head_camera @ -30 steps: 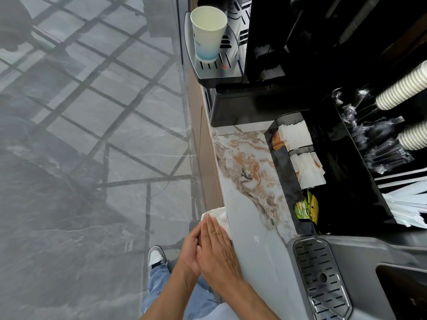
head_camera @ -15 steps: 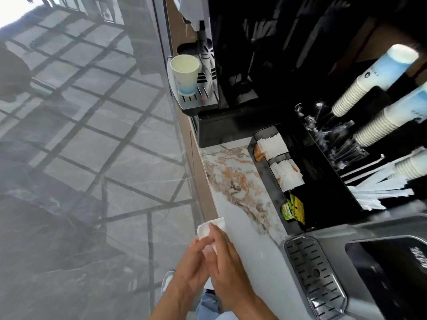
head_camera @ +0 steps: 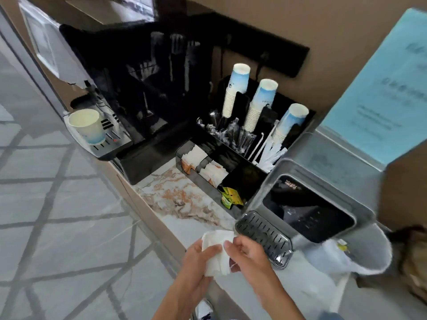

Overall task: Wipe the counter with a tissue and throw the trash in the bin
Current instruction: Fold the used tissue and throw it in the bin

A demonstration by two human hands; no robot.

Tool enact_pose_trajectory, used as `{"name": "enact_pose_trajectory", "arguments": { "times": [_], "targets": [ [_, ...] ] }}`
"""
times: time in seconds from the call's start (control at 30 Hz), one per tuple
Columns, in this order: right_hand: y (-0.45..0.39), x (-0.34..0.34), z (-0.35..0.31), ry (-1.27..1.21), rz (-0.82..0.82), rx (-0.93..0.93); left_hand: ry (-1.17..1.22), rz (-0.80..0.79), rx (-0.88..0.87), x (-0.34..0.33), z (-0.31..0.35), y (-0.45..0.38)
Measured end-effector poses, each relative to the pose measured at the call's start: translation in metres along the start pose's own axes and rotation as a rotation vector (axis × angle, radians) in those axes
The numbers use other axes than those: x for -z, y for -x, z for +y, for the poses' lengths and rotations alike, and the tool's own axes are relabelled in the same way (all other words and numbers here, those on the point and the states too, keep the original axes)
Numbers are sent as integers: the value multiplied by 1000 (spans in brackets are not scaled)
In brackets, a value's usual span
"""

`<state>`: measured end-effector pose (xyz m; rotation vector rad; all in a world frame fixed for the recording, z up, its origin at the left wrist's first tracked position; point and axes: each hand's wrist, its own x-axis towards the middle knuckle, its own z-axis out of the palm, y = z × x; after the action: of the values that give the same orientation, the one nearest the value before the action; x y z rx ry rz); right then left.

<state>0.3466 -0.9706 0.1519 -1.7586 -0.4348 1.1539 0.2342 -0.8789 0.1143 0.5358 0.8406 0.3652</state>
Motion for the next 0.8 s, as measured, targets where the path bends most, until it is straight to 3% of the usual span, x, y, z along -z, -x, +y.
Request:
{"name": "enact_pose_trajectory", "arguments": {
  "times": [0.17, 0.43, 0.63, 0.8],
  "targets": [
    [37, 26, 12, -187, 153, -13, -161, -133, 61, -28, -17, 11],
    [89, 80, 32, -284, 382, -2, -318, -292, 106, -72, -46, 25],
    [115, 129, 46, -334, 453, 29, -576, -483, 53, -117, -66, 20],
    [133, 173, 59, -389, 482, 57, -650, -609, 52, -156, -85, 22]
  ]
}}
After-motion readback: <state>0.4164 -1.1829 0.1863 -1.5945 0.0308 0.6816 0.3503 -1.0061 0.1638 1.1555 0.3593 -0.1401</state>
